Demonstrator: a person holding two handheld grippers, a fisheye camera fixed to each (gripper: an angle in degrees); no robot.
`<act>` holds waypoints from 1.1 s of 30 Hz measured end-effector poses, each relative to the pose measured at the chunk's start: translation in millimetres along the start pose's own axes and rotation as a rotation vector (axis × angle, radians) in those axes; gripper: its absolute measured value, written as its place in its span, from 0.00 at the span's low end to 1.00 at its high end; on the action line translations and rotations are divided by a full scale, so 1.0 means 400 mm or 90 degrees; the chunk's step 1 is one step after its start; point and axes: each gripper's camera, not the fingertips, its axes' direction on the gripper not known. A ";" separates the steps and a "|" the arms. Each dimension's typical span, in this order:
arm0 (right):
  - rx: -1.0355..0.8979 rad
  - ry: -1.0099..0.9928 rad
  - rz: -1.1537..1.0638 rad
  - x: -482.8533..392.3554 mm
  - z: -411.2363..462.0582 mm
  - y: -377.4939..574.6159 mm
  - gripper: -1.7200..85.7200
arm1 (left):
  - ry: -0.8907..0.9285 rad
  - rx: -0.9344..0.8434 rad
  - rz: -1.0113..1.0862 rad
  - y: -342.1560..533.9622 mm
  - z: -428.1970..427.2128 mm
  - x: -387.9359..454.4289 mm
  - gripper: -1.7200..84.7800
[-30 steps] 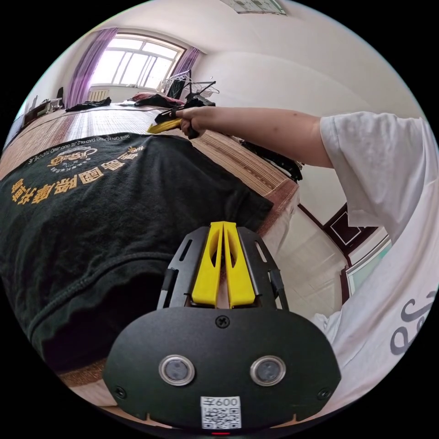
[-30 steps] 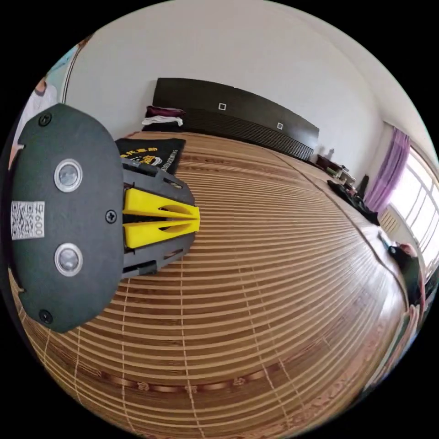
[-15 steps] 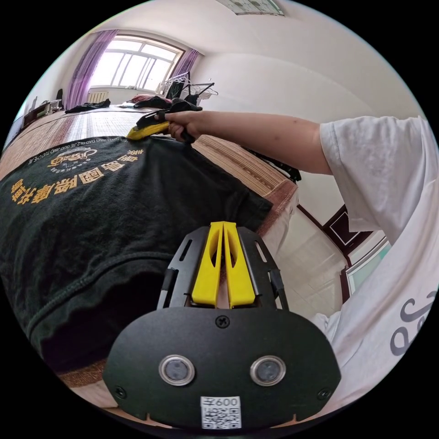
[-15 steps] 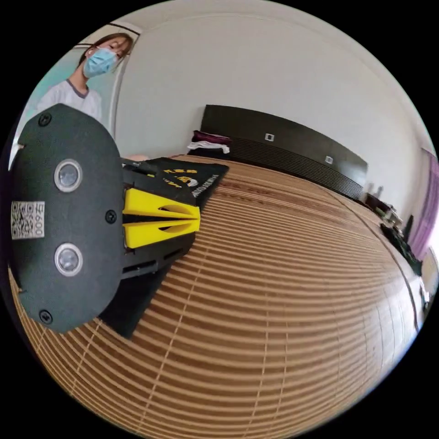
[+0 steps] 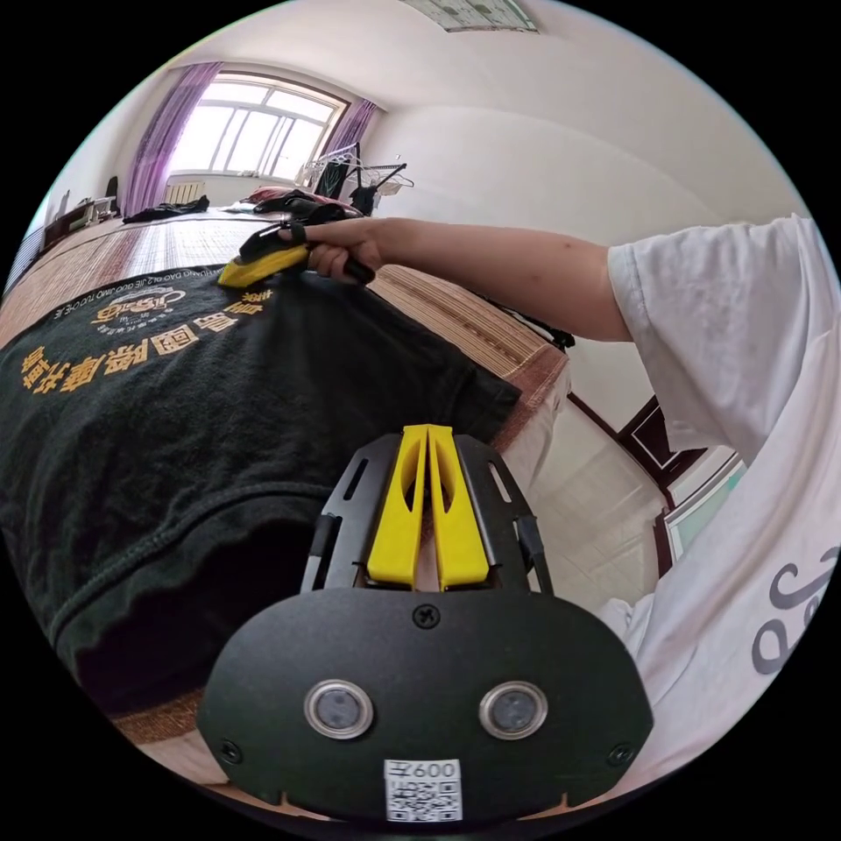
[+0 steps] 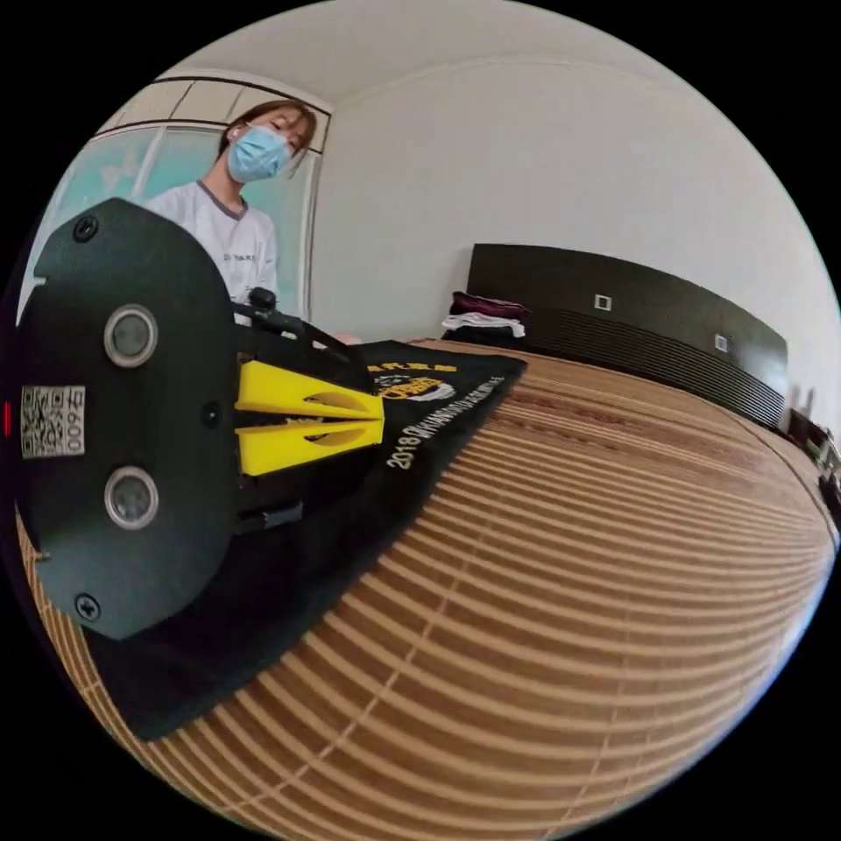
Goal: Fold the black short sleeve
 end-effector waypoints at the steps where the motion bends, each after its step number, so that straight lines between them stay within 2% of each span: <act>1: 0.120 0.037 0.042 0.009 -0.056 0.003 0.01 | 0.001 0.000 0.000 -0.003 0.014 0.013 0.02; 2: 0.214 0.080 0.044 -0.012 -0.085 0.019 0.01 | 0.002 0.001 0.000 -0.007 0.028 0.027 0.02; 4: 0.211 0.095 -0.038 -0.072 -0.049 0.005 0.01 | 0.002 0.002 0.000 -0.012 0.051 0.049 0.02; 6: 0.062 0.044 -0.107 -0.118 0.071 -0.041 0.01 | 0.002 0.005 0.002 -0.018 0.074 0.074 0.02; 8: -0.171 -0.048 -0.155 -0.156 0.273 -0.069 0.01 | 0.001 0.009 0.005 -0.027 0.106 0.108 0.02; 10: -0.242 -0.047 -0.151 -0.158 0.368 -0.087 0.01 | 0.000 0.009 0.007 -0.036 0.132 0.136 0.02; 12: -0.228 -0.043 -0.122 -0.129 0.390 -0.136 0.01 | 0.002 0.009 0.006 -0.048 0.159 0.164 0.02; 15: -0.002 -0.060 -0.024 -0.058 0.278 -0.225 0.01 | 0.005 0.008 0.004 -0.069 0.205 0.211 0.02; 17: 0.225 0.040 0.051 -0.056 0.152 -0.212 0.01 | 0.005 0.009 0.004 -0.088 0.243 0.253 0.02; 19: 0.279 0.049 0.019 -0.100 0.111 -0.199 0.01 | 0.006 0.009 0.003 -0.105 0.273 0.286 0.02; 21: 0.213 0.002 -0.040 -0.147 0.123 -0.214 0.01 | 0.007 0.012 0.002 -0.121 0.302 0.318 0.02; 23: -0.006 -0.076 -0.069 -0.187 0.218 -0.239 0.01 | 0.003 0.017 0.006 -0.143 0.342 0.368 0.02; 26: -0.240 -0.022 -0.060 -0.231 0.381 -0.213 0.01 | -0.003 0.019 0.012 -0.178 0.394 0.432 0.02; 27: -0.263 0.002 -0.053 -0.233 0.402 -0.212 0.01 | -0.002 0.019 0.012 -0.186 0.405 0.444 0.02; 28: -0.258 0.055 -0.029 -0.229 0.416 -0.222 0.01 | -0.001 0.017 0.010 -0.203 0.426 0.468 0.02; 30: -0.140 0.006 0.017 -0.214 0.365 -0.257 0.01 | 0.000 0.015 0.008 -0.230 0.458 0.505 0.02; 32: 0.142 -0.002 0.077 -0.212 0.240 -0.244 0.01 | -0.006 0.014 0.011 -0.267 0.501 0.560 0.02; 33: 0.204 0.007 0.089 -0.221 0.217 -0.228 0.01 | -0.007 0.013 0.011 -0.277 0.511 0.573 0.02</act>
